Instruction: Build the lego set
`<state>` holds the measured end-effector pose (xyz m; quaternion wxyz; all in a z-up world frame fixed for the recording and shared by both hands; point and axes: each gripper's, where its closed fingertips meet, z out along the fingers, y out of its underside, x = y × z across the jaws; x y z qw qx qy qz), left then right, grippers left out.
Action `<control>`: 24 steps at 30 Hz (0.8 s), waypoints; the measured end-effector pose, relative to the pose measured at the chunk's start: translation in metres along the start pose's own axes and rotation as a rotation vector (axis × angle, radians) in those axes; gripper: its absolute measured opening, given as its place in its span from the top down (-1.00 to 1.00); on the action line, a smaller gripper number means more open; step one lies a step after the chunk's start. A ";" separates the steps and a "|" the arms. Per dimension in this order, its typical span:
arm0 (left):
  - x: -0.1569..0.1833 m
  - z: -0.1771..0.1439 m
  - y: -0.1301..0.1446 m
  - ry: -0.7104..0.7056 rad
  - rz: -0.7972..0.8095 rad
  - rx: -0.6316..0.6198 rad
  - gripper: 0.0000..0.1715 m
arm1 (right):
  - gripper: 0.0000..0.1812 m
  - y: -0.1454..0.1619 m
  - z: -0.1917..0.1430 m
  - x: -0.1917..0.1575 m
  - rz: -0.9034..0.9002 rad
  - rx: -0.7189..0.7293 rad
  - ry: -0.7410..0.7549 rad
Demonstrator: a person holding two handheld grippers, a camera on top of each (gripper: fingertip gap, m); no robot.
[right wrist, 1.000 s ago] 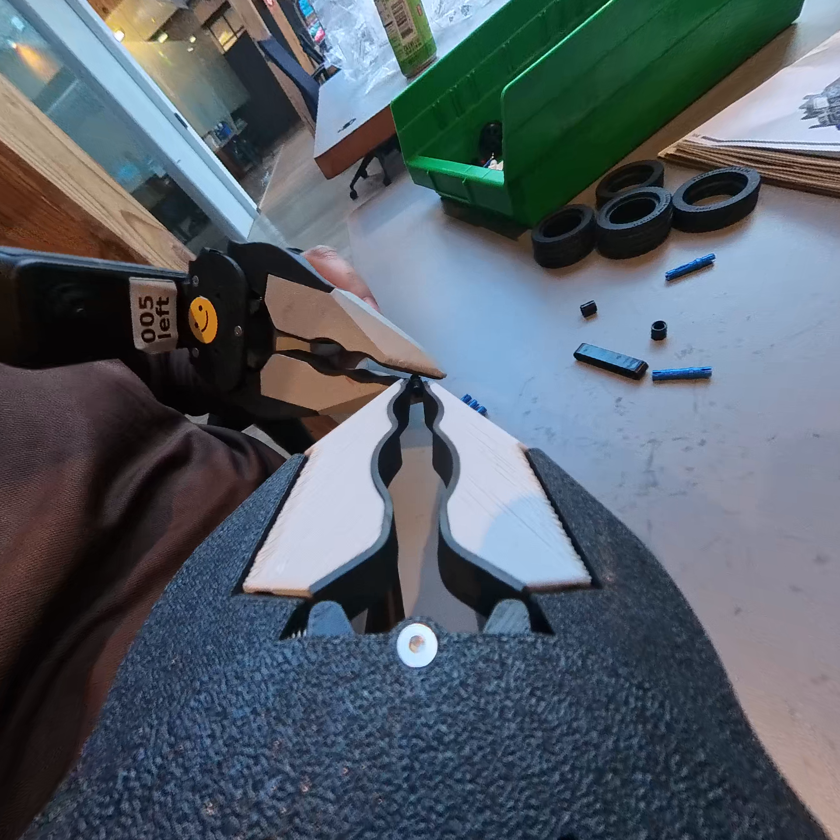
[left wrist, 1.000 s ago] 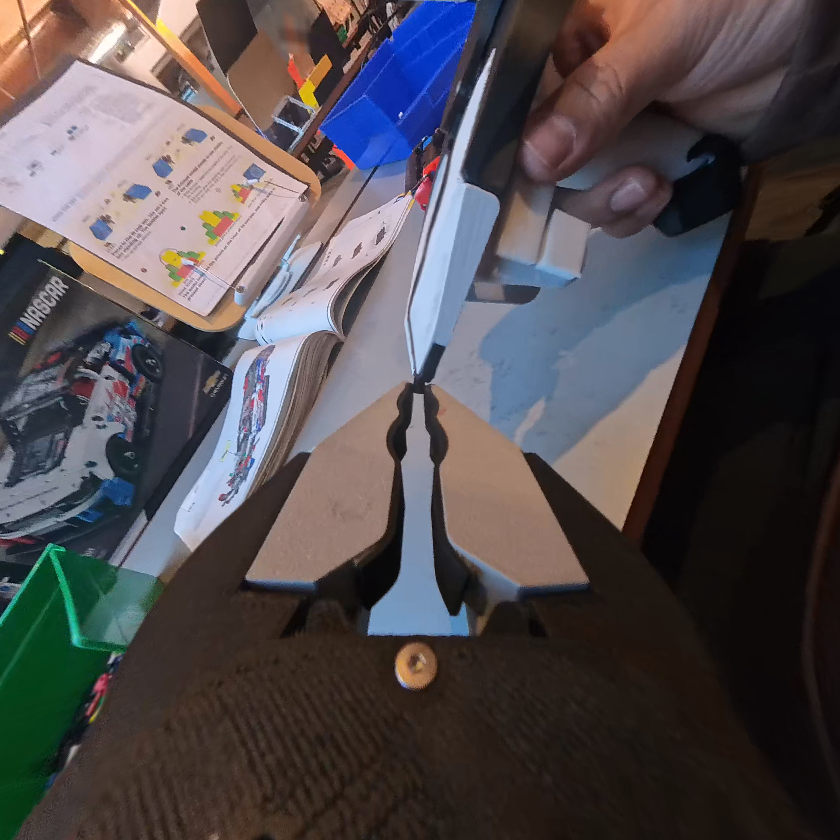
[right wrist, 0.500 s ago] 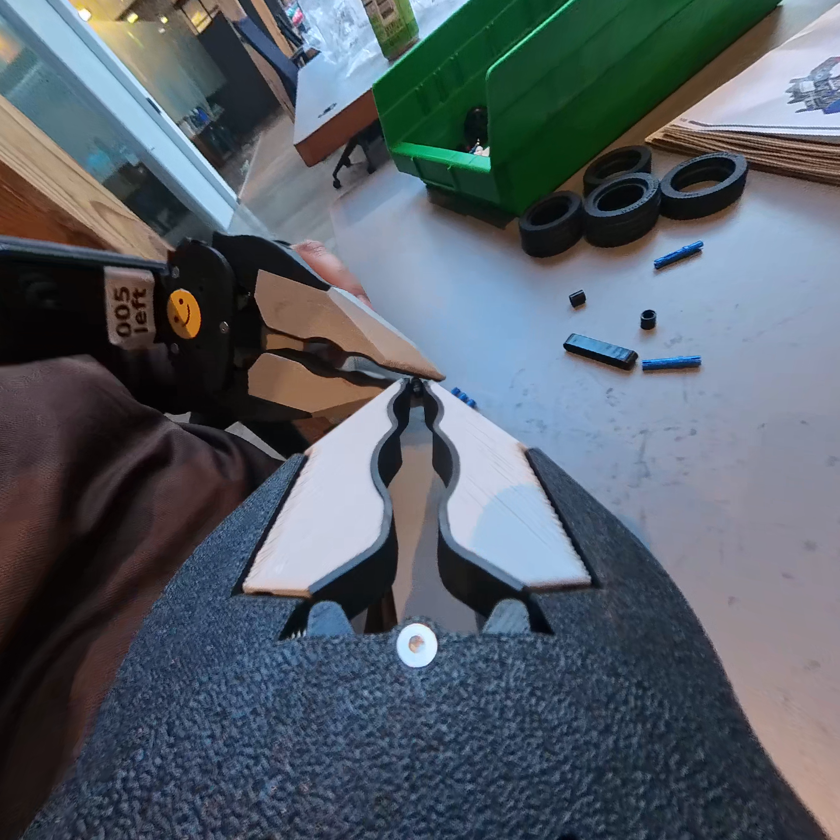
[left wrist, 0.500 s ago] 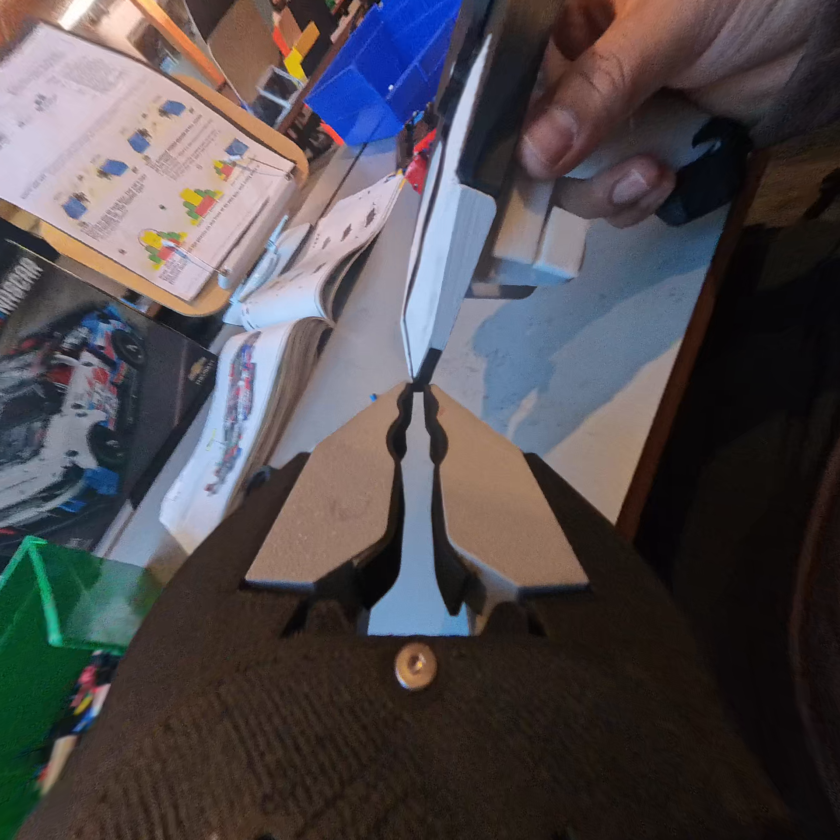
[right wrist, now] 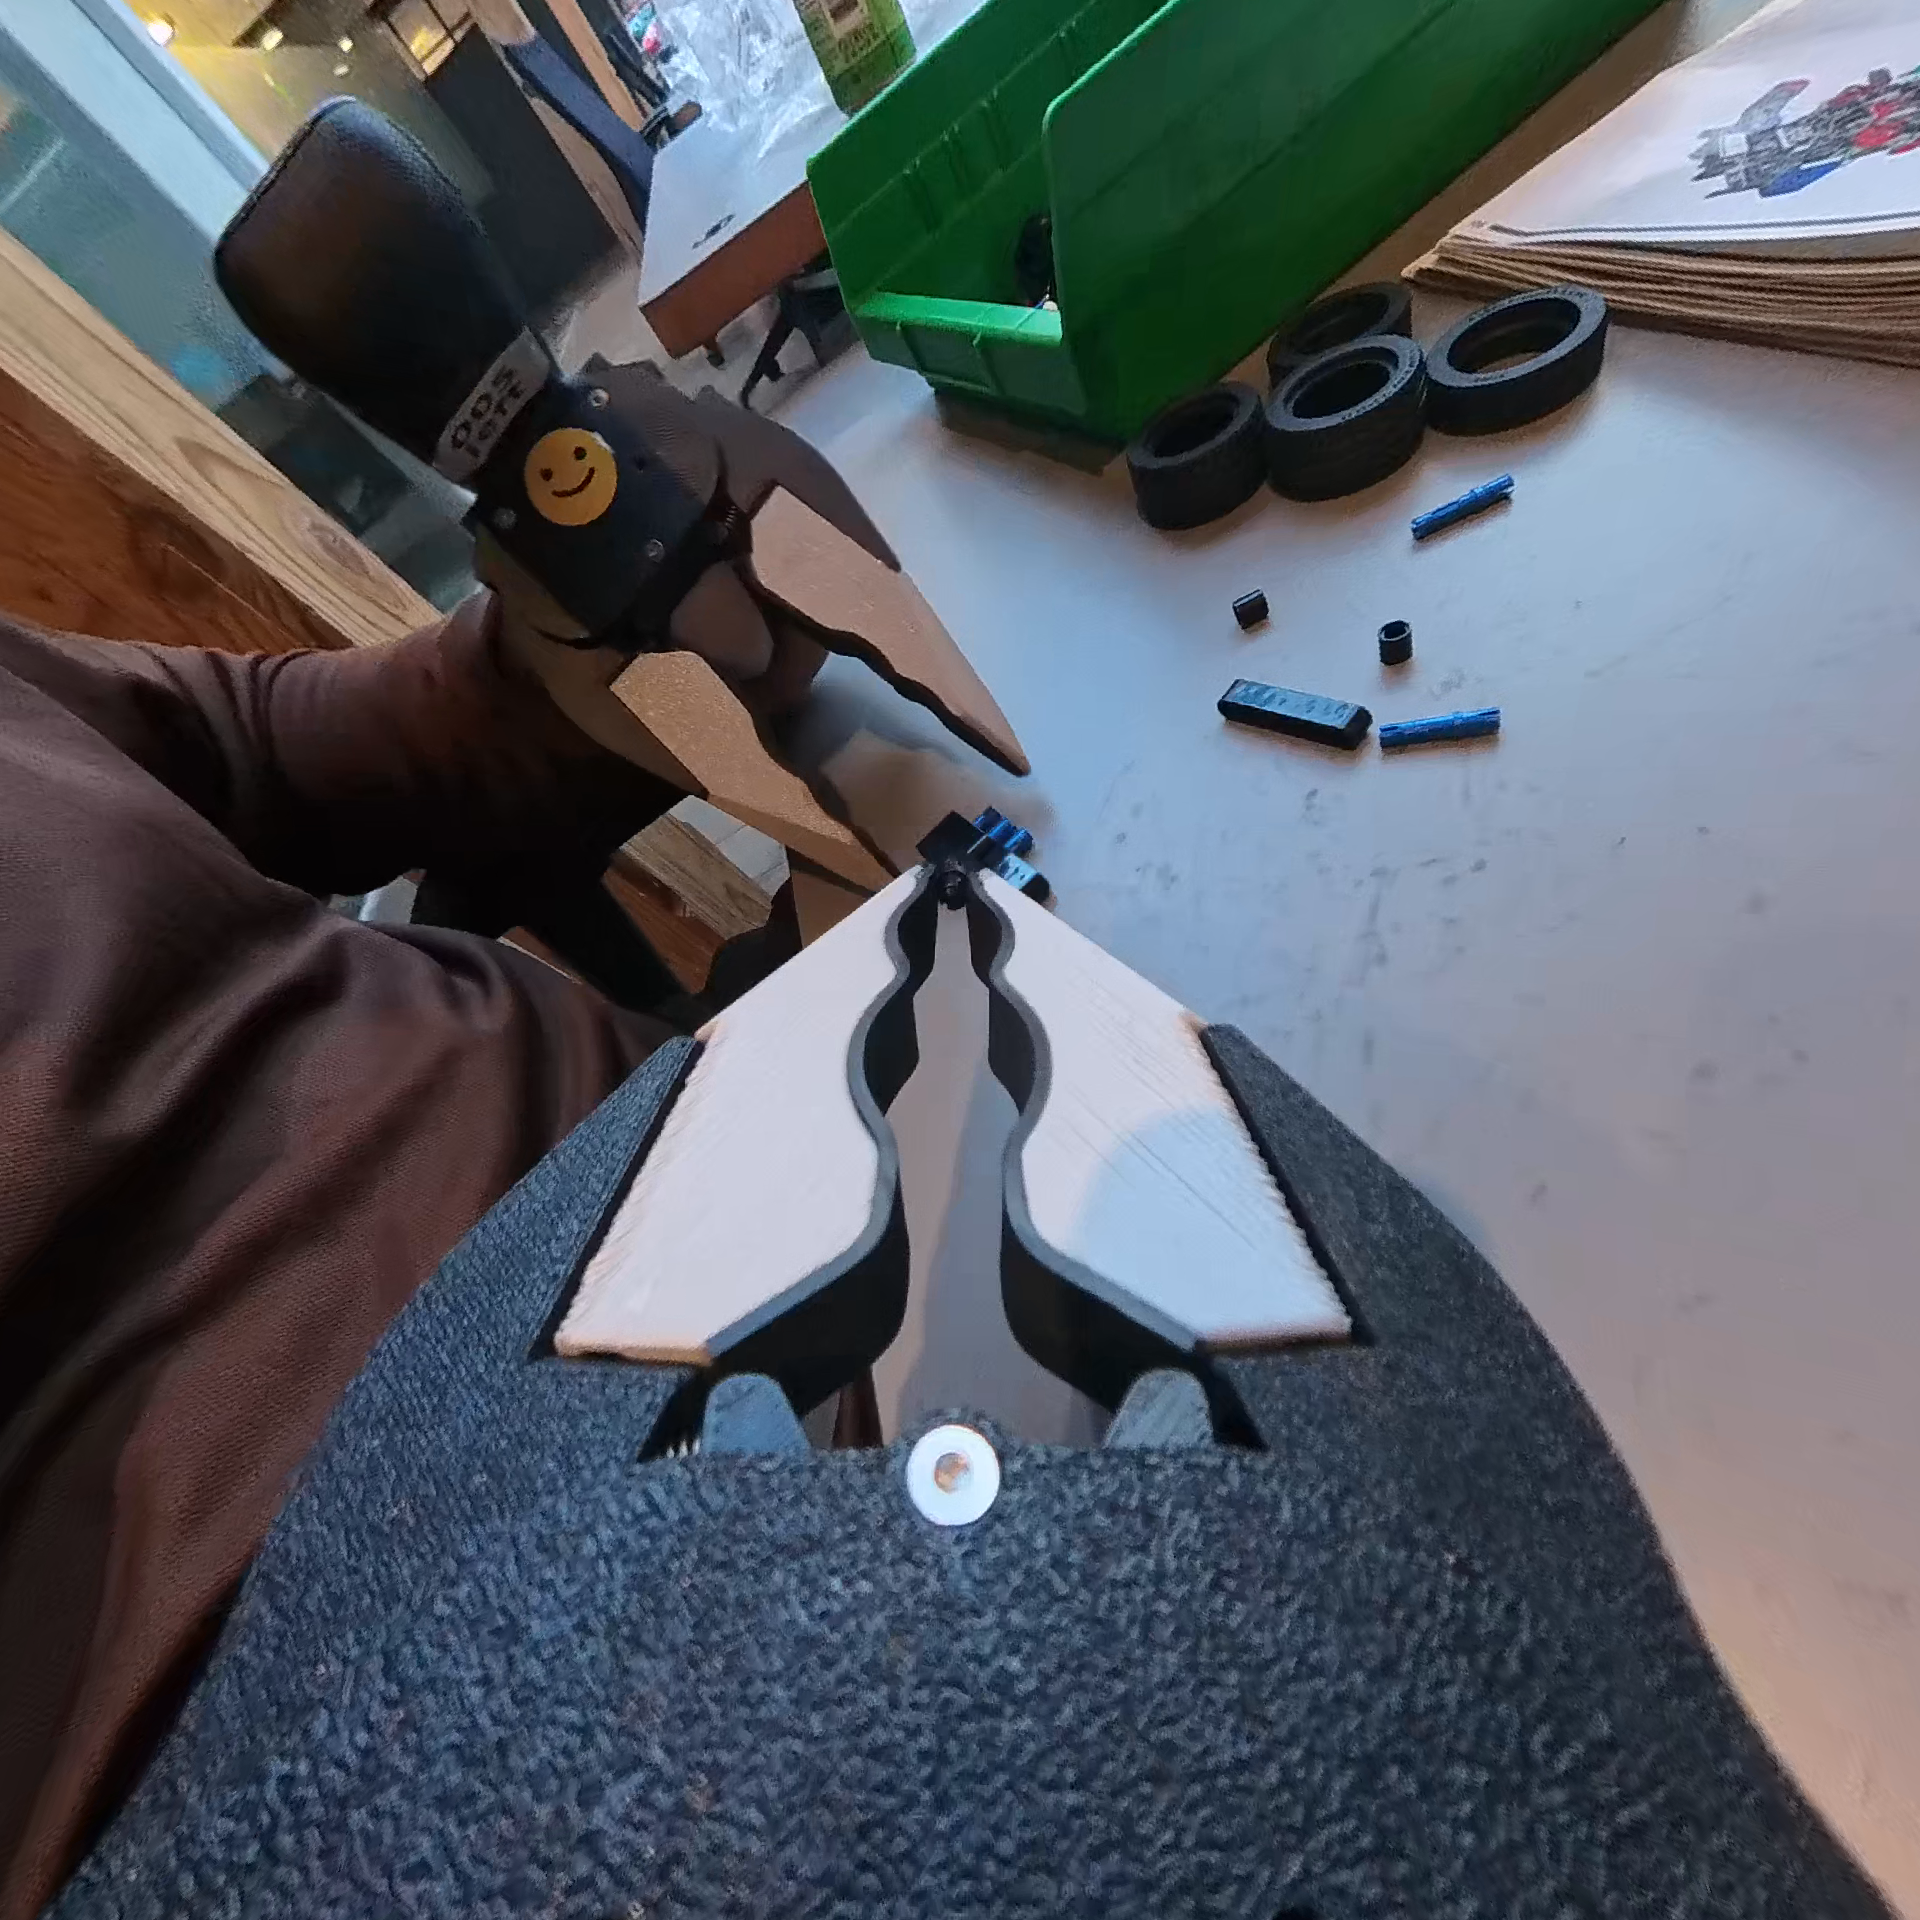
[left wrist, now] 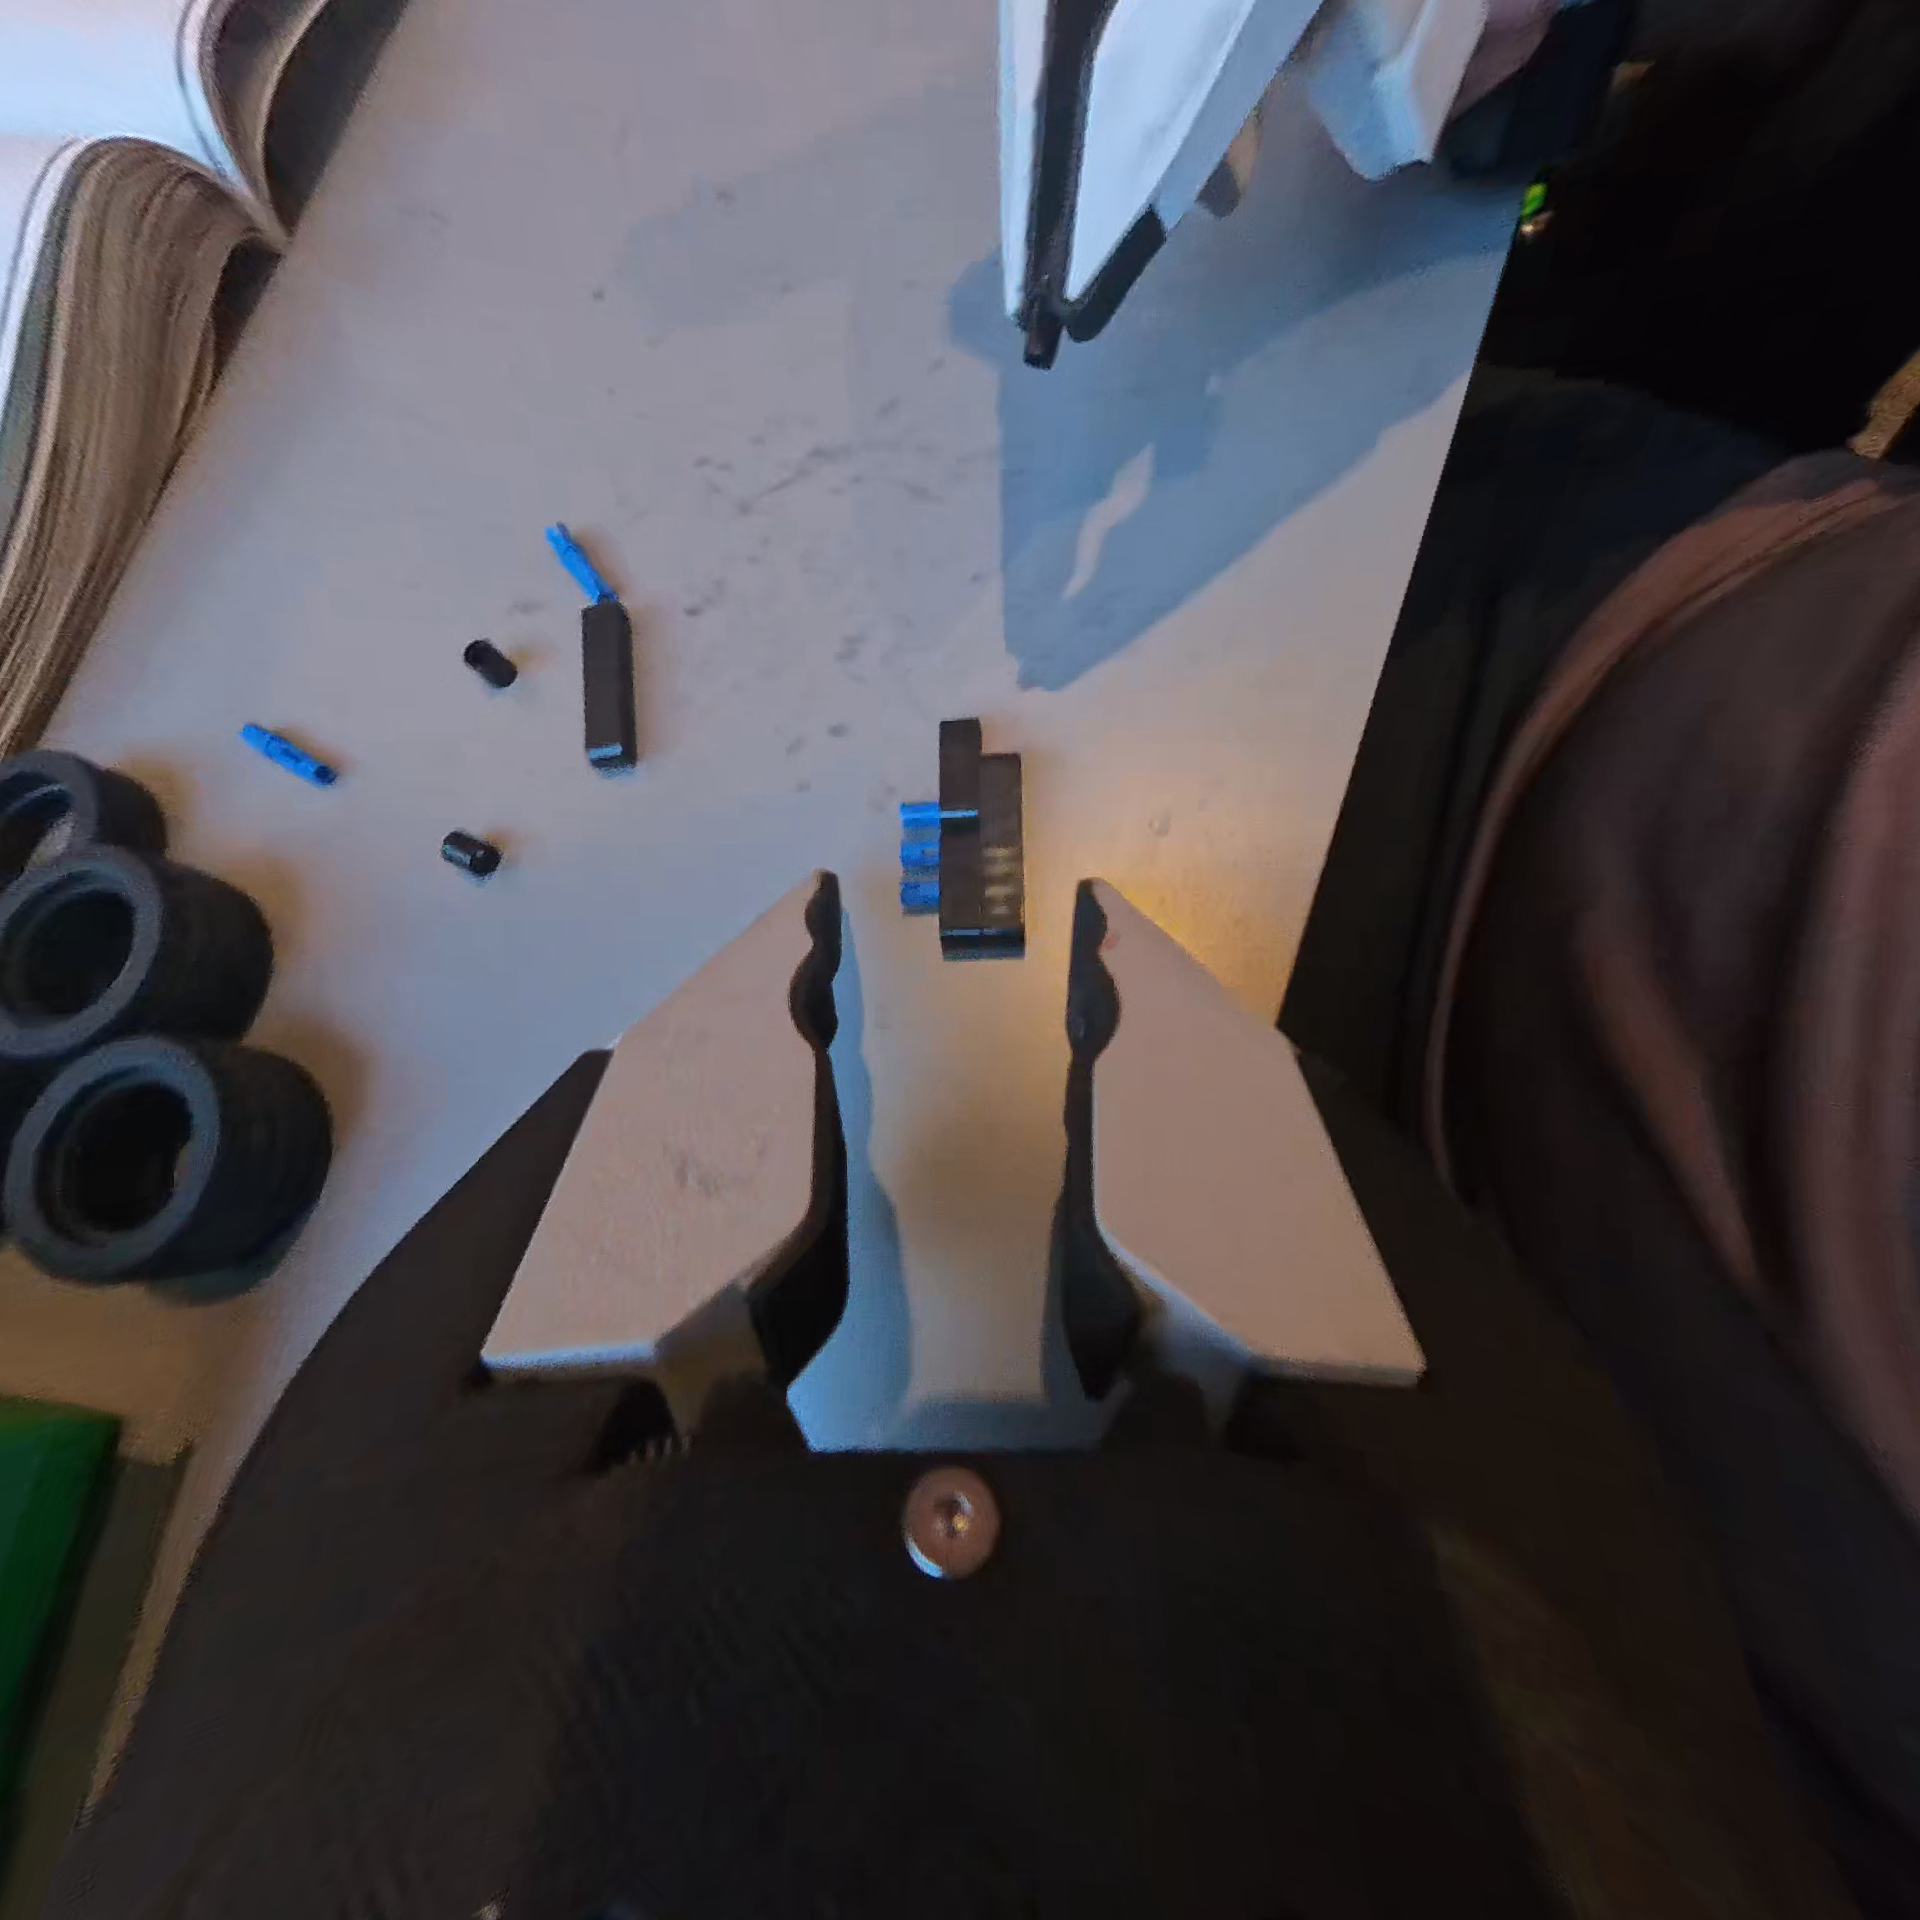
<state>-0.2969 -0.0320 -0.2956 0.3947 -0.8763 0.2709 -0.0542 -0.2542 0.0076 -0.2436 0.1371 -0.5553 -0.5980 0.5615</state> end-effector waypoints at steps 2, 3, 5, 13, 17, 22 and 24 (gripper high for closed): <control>0.002 0.005 -0.005 0.035 0.020 -0.006 0.46 | 0.94 -0.001 -0.003 -0.003 -0.006 0.006 -0.006; 0.005 0.006 -0.006 0.057 0.037 -0.015 0.44 | 0.94 -0.002 -0.005 -0.005 -0.012 0.011 -0.010; 0.005 0.004 -0.010 0.076 0.095 -0.009 0.49 | 0.94 -0.002 -0.009 -0.009 -0.023 0.018 -0.016; 0.028 -0.015 -0.012 0.311 0.035 -0.032 0.16 | 0.94 0.004 -0.016 -0.017 -0.031 0.018 -0.042; 0.026 -0.007 -0.003 0.195 0.066 -0.071 0.25 | 0.94 0.005 -0.012 -0.020 -0.043 0.010 -0.049; 0.031 -0.003 0.000 0.150 0.065 -0.067 0.38 | 0.94 0.012 -0.008 -0.021 -0.033 -0.007 -0.060; 0.032 -0.004 0.001 0.142 0.062 -0.066 0.38 | 0.94 0.011 -0.007 -0.021 -0.035 -0.007 -0.058</control>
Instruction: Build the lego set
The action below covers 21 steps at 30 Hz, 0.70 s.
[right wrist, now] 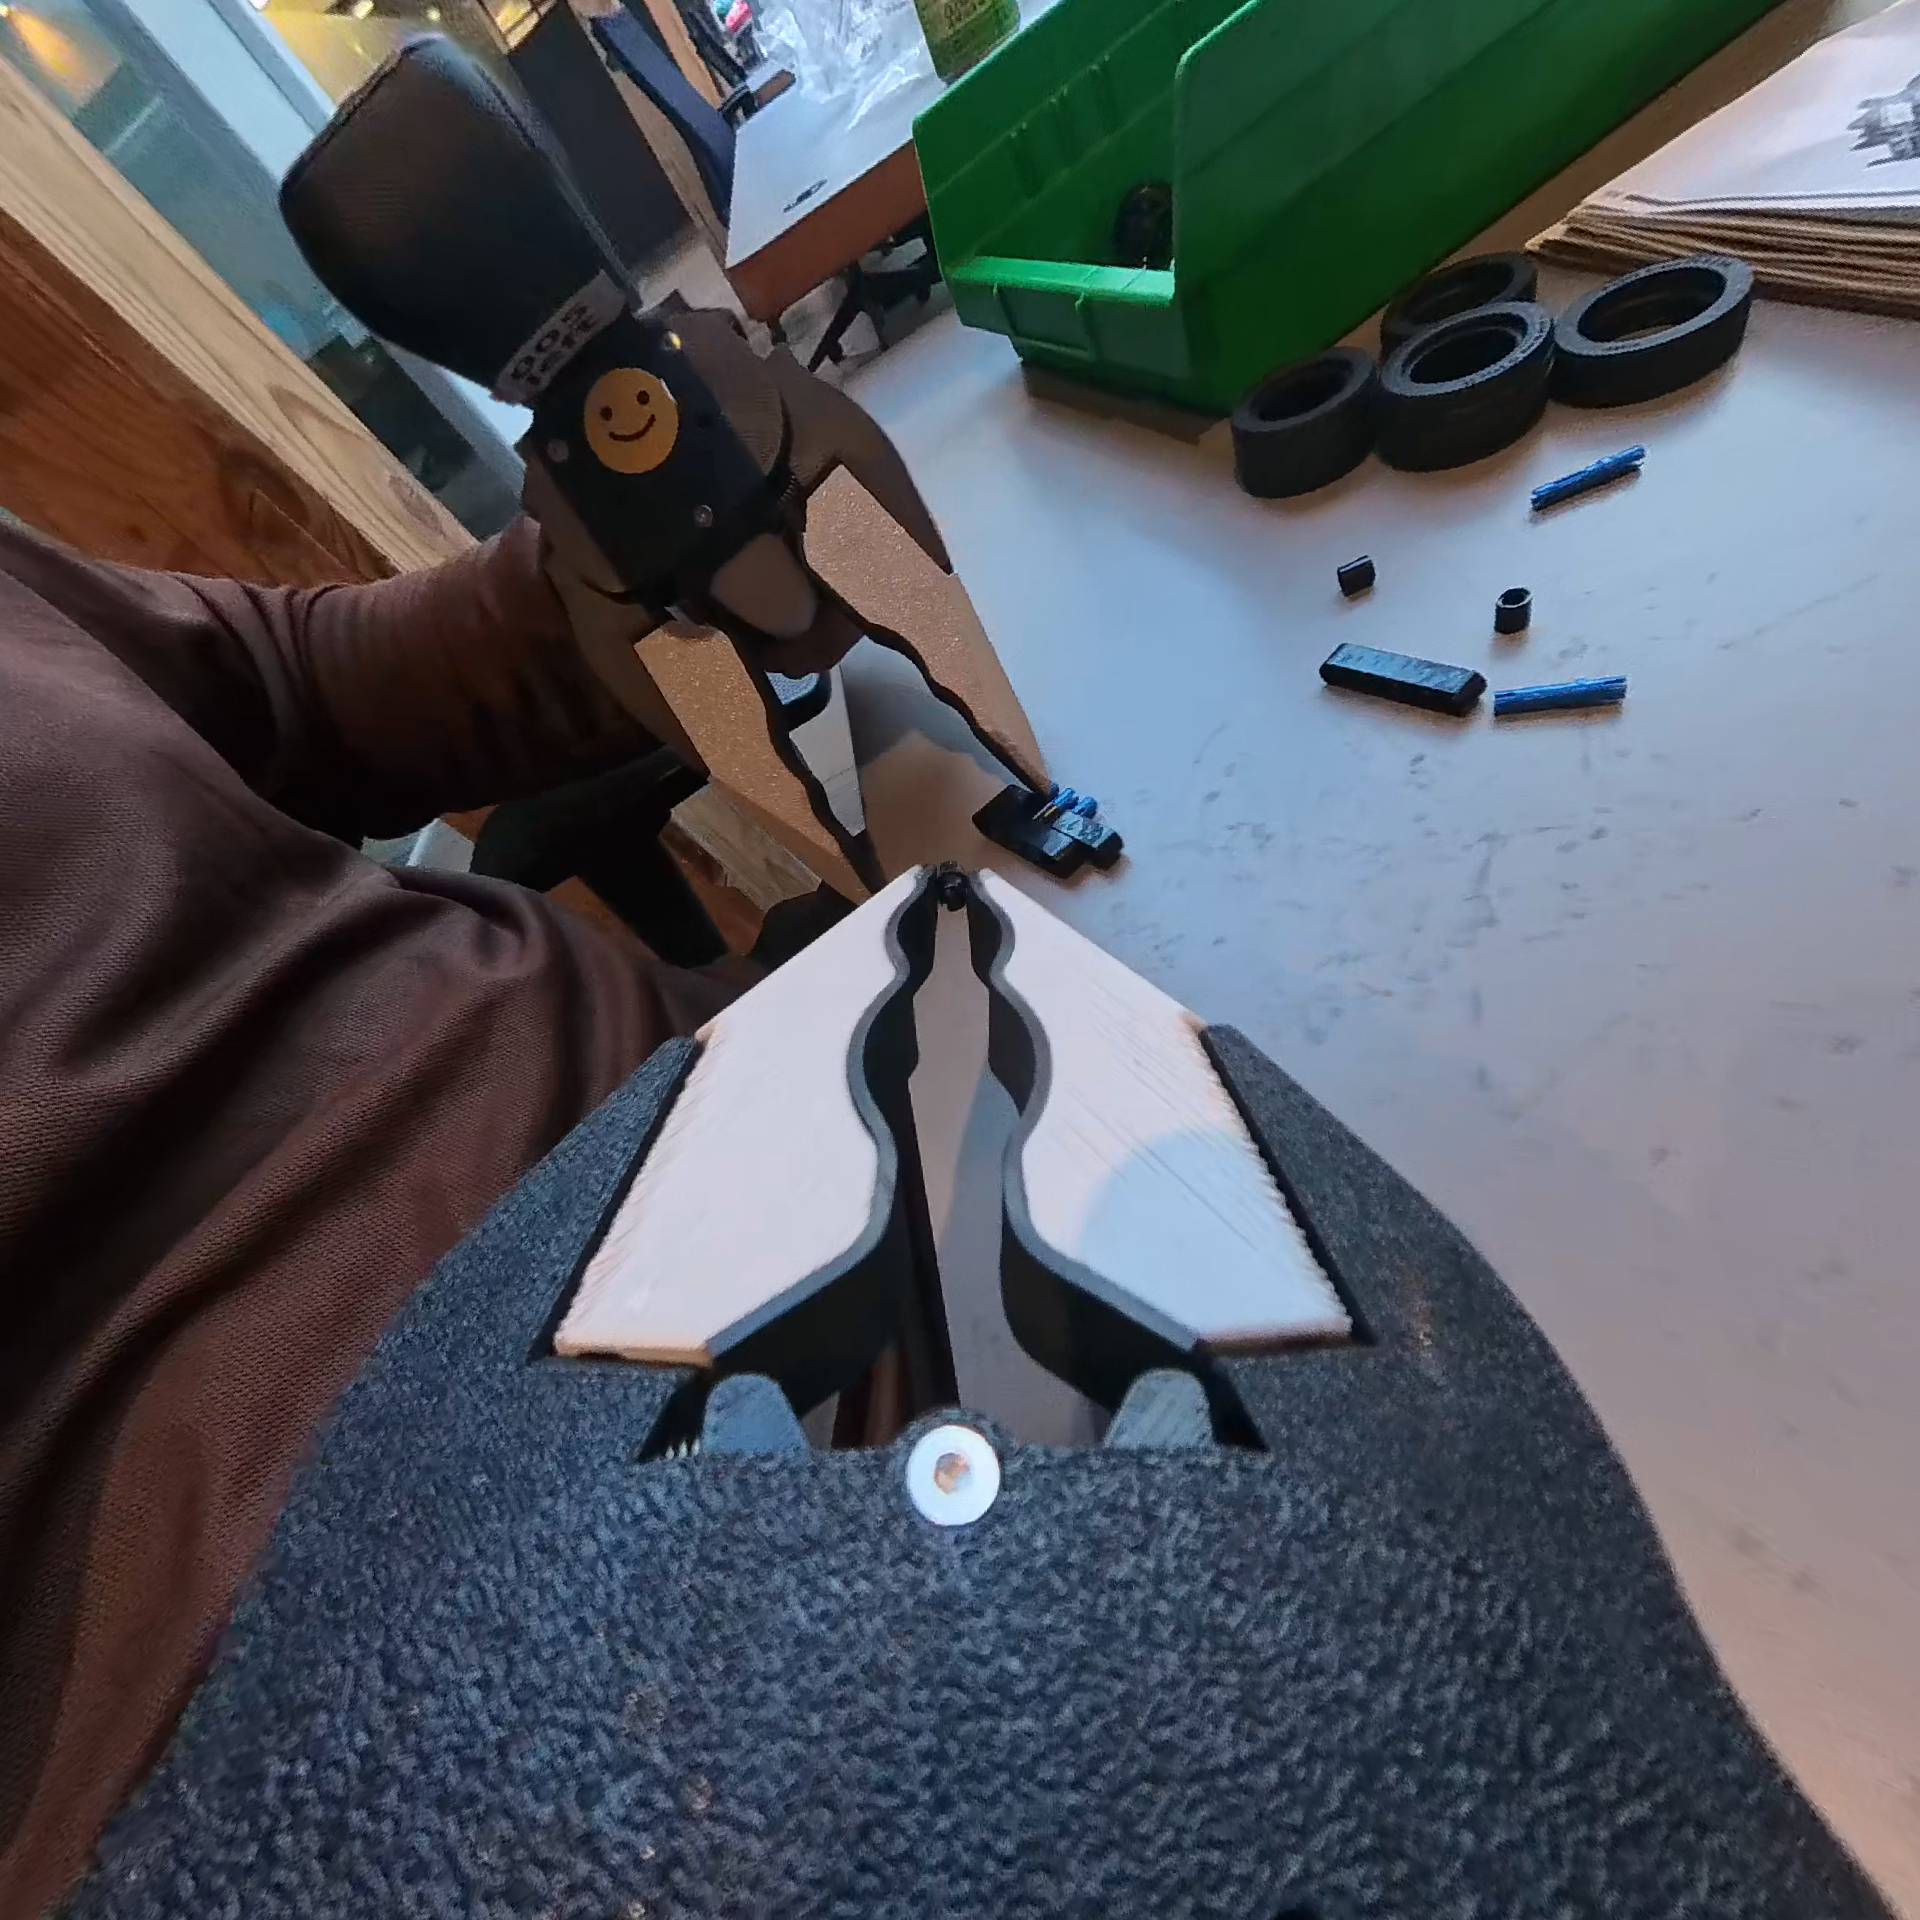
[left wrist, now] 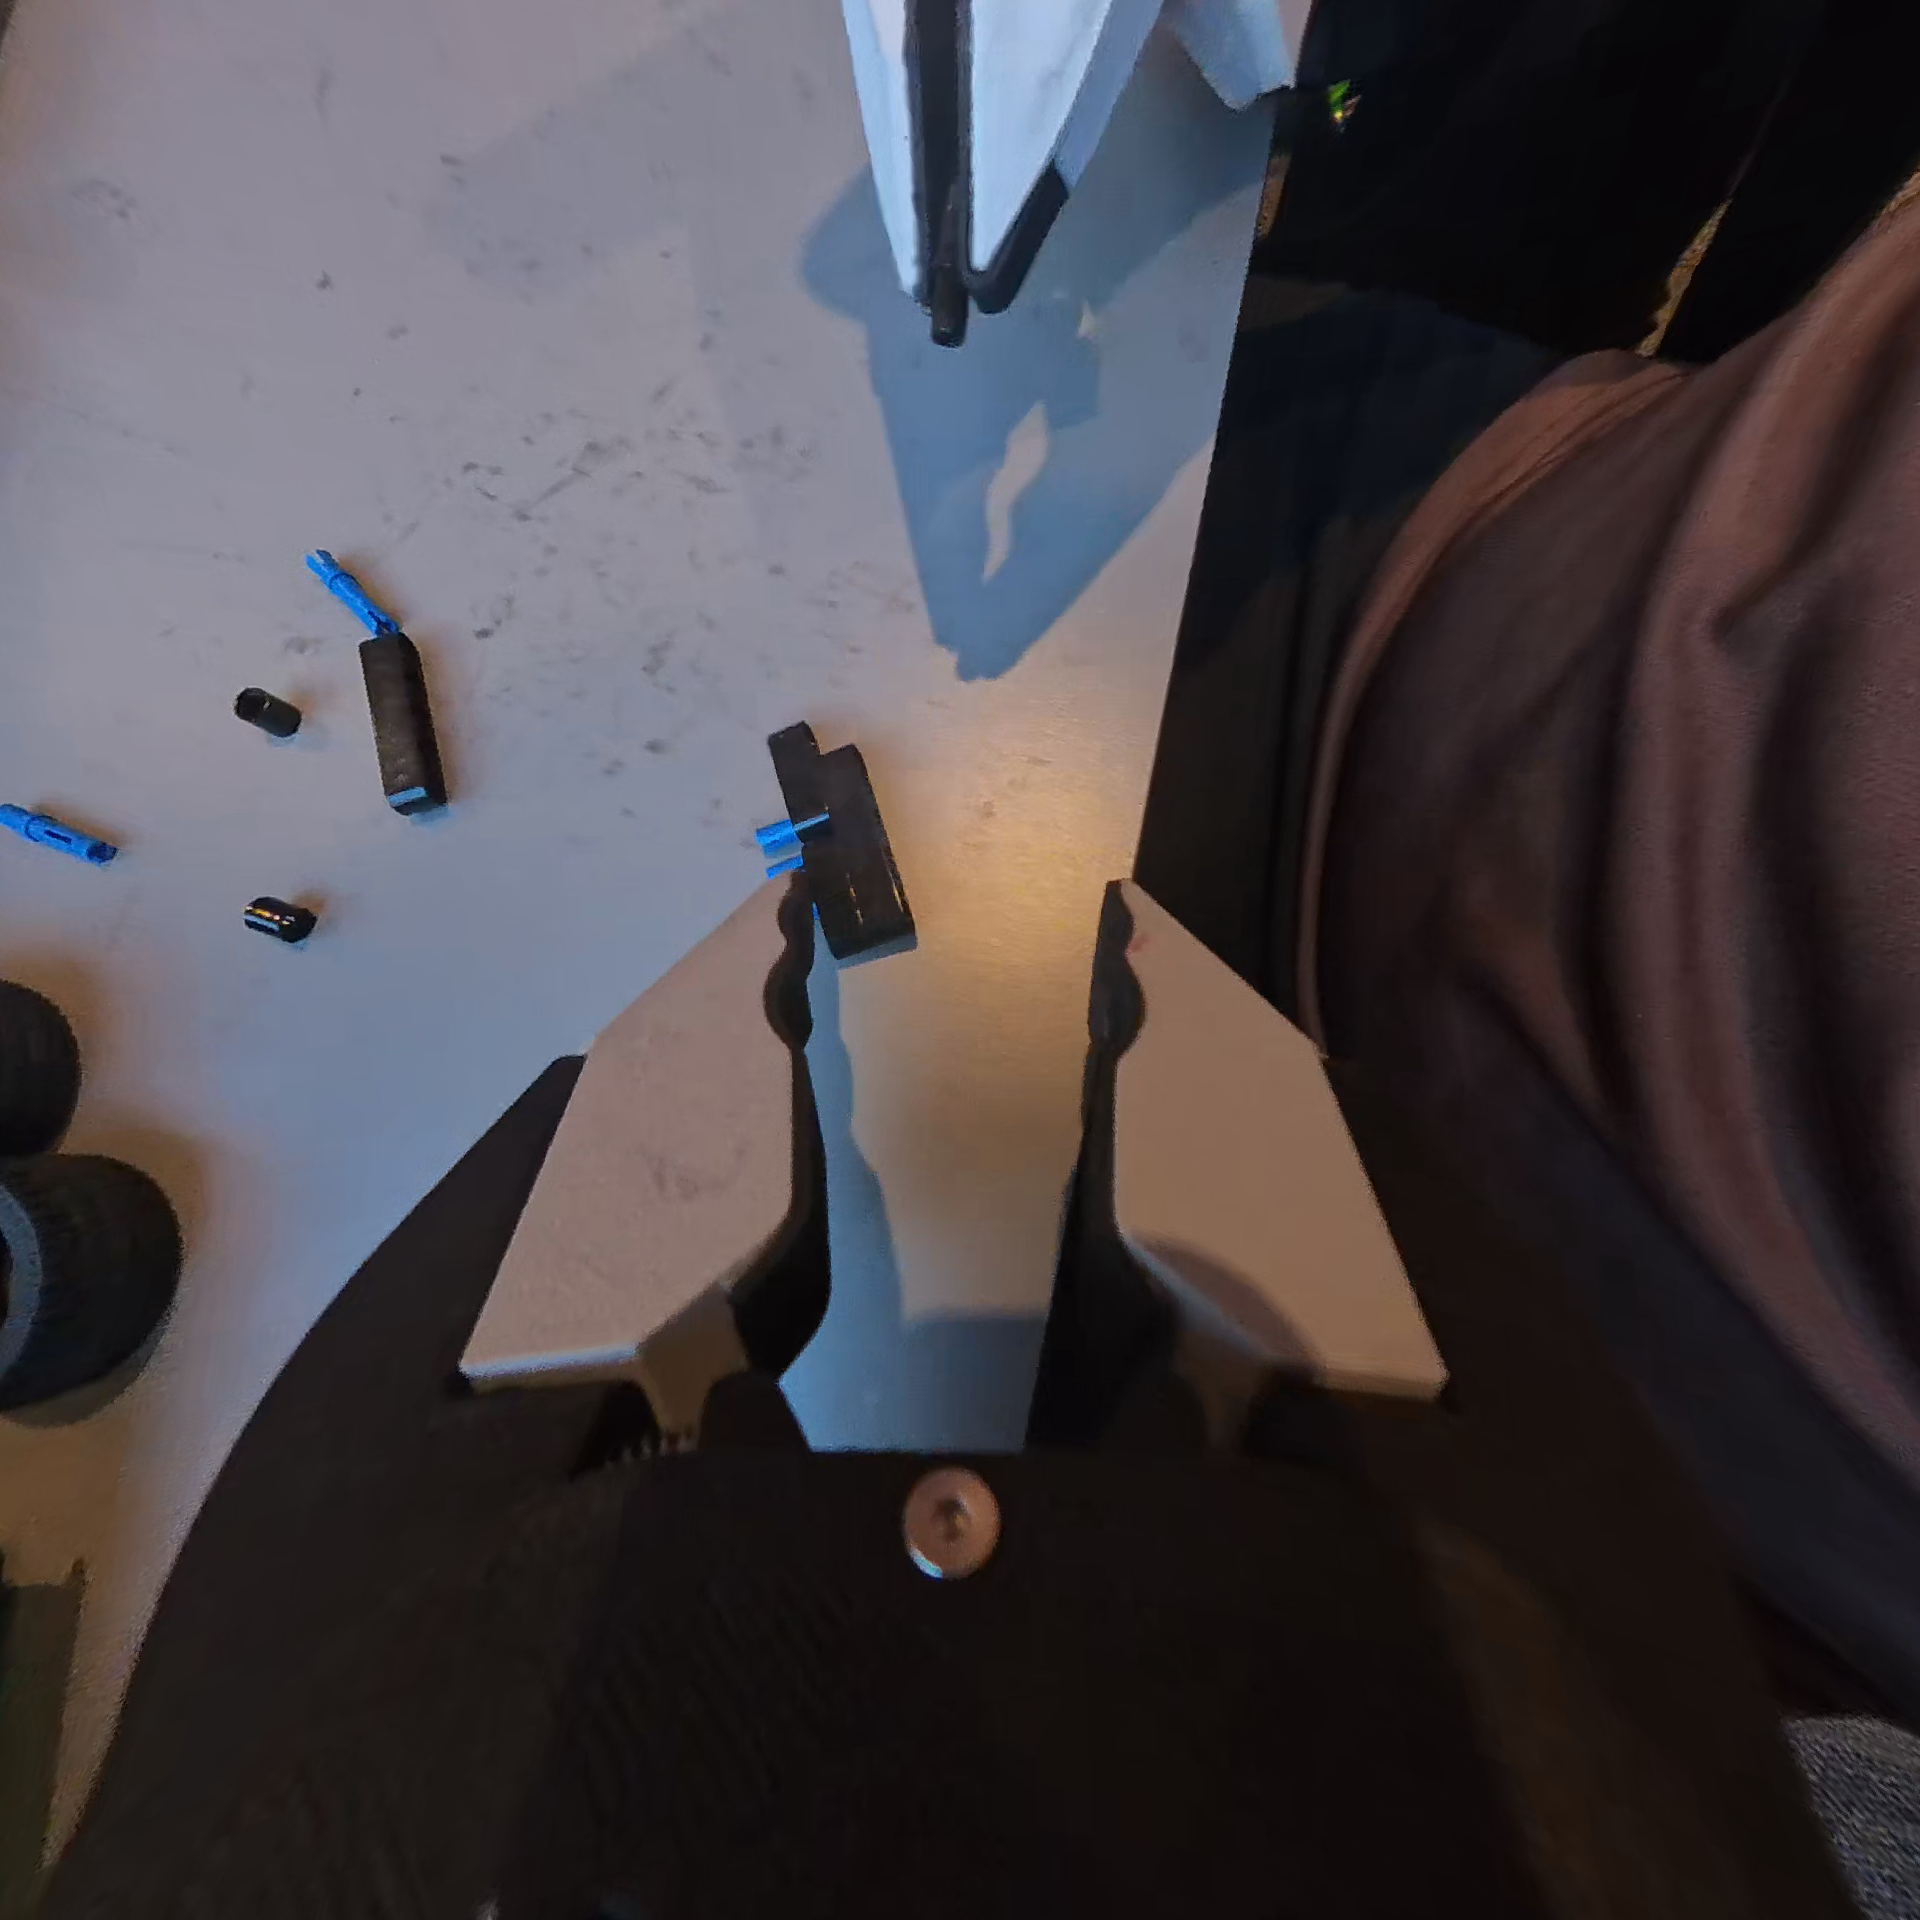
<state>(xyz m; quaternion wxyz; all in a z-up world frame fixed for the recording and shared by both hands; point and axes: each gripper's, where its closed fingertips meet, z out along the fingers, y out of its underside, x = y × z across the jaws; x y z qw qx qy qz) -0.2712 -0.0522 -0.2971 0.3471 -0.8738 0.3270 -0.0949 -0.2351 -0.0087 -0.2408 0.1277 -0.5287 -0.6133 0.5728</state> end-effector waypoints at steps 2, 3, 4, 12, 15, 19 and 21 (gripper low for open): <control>0.003 -0.001 0.000 -0.013 0.006 0.008 0.42 | 0.94 0.000 -0.001 0.000 -0.002 0.001 0.005; 0.004 -0.001 0.000 -0.014 -0.001 0.014 0.40 | 0.94 0.000 -0.001 0.001 -0.001 0.001 0.006; 0.005 -0.001 0.001 -0.024 -0.008 0.017 0.40 | 0.94 0.000 -0.001 0.001 0.002 0.003 0.006; -0.011 0.000 -0.006 -0.128 -0.064 0.028 0.44 | 0.94 0.000 -0.001 0.001 0.006 0.005 0.003; -0.011 0.004 -0.003 -0.104 -0.084 0.021 0.58 | 0.94 0.000 -0.002 0.001 0.004 0.006 0.006; -0.011 0.003 -0.001 -0.089 -0.075 0.026 0.74 | 0.94 0.000 -0.003 0.001 0.008 0.010 0.001; -0.010 0.002 0.000 -0.068 -0.052 0.020 0.74 | 0.94 0.000 -0.003 0.001 0.010 0.009 -0.004</control>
